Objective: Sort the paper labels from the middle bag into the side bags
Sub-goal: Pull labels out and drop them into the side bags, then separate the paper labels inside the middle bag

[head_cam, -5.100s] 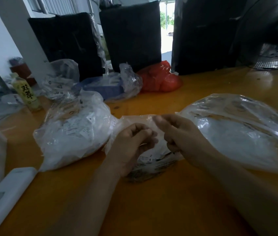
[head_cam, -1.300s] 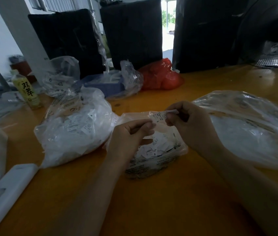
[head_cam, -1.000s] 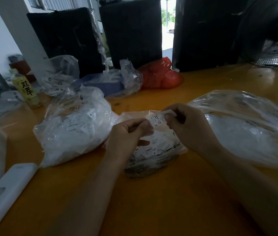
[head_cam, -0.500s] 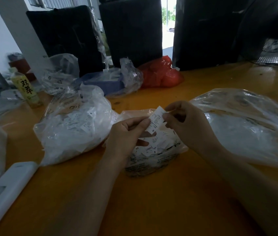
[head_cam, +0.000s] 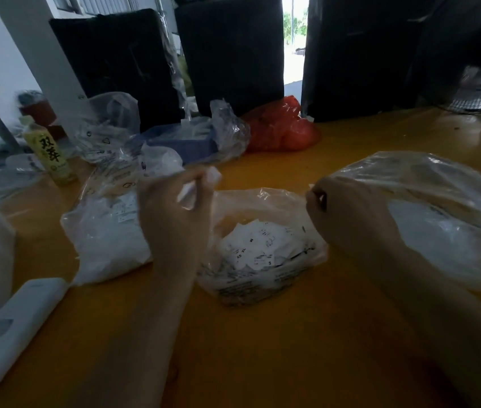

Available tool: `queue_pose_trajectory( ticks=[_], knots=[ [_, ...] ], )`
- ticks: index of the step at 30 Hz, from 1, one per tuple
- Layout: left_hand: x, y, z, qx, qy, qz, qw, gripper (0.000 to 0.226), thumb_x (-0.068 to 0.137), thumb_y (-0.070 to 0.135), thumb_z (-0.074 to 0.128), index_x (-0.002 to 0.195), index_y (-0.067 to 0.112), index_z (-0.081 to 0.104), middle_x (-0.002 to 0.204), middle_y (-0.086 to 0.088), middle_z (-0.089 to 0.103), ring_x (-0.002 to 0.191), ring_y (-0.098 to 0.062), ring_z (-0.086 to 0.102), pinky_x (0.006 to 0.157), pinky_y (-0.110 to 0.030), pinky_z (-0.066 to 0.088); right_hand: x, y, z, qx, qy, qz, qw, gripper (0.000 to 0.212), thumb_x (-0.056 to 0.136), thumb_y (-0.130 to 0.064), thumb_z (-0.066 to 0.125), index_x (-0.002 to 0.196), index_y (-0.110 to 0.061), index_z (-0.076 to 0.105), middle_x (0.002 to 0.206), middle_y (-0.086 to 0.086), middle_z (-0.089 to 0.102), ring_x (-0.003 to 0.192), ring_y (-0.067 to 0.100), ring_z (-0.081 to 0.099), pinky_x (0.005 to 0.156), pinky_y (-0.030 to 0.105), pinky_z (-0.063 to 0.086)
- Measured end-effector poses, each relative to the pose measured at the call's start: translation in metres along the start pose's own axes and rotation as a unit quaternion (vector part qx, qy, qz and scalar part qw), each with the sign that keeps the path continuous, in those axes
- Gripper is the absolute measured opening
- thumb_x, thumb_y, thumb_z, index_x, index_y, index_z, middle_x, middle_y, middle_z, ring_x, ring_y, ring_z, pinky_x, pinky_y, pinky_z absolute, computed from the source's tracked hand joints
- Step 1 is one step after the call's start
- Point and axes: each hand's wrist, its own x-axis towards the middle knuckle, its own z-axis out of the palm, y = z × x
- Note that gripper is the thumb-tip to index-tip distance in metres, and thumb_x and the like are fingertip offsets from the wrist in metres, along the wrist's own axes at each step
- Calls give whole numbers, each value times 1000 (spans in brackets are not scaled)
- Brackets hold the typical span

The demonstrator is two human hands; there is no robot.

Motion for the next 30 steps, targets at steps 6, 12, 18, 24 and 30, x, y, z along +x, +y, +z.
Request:
queue_pose_trajectory(
  ticks=[6, 12, 18, 24, 30],
  knots=[
    [30, -54, -41, 288, 92, -86, 949, 32, 98, 44, 65, 117, 22, 78, 126, -8, 64, 120, -47, 50, 94, -45, 35, 3, 16, -17, -160, -102, 91, 978, 16, 91, -2, 53, 81, -15, 52, 90, 8, 53, 77, 25, 55, 64, 36, 45],
    [26, -71, -32, 381, -94, -97, 915, 33, 101, 45, 61, 103, 19, 82, 97, -20, 70, 110, -45, 50, 93, -54, 35, 7, 37, -25, -269, -154, 119, 943, 19, 93, -6, 54, 77, -16, 51, 66, 2, 44, 64, 23, 52, 59, 31, 43],
    [26, -68, -22, 214, -137, -92, 963, 38, 111, 27, 37, 128, 13, 68, 104, -22, 72, 92, -35, 60, 84, -43, 39, 6, 41, -20, -239, -248, 177, 922, 22, 95, -15, 57, 75, -19, 50, 80, -3, 52, 85, 25, 60, 69, 33, 43],
    [25, -68, -21, 128, -103, -128, 978, 37, 112, 24, 35, 138, 17, 60, 119, -18, 72, 110, -39, 64, 81, -36, 36, 4, 42, -16, -239, -193, 169, 936, 30, 96, -12, 55, 70, -20, 44, 70, -2, 45, 72, 22, 49, 67, 34, 41],
    [27, -56, -22, 124, -32, -80, 989, 46, 105, 25, 31, 127, 8, 67, 117, -16, 74, 110, -36, 66, 93, -42, 48, 6, 46, -12, -202, -116, 139, 962, 9, 99, -13, 51, 98, -17, 59, 74, -2, 44, 90, 30, 63, 67, 36, 42]
  ],
)
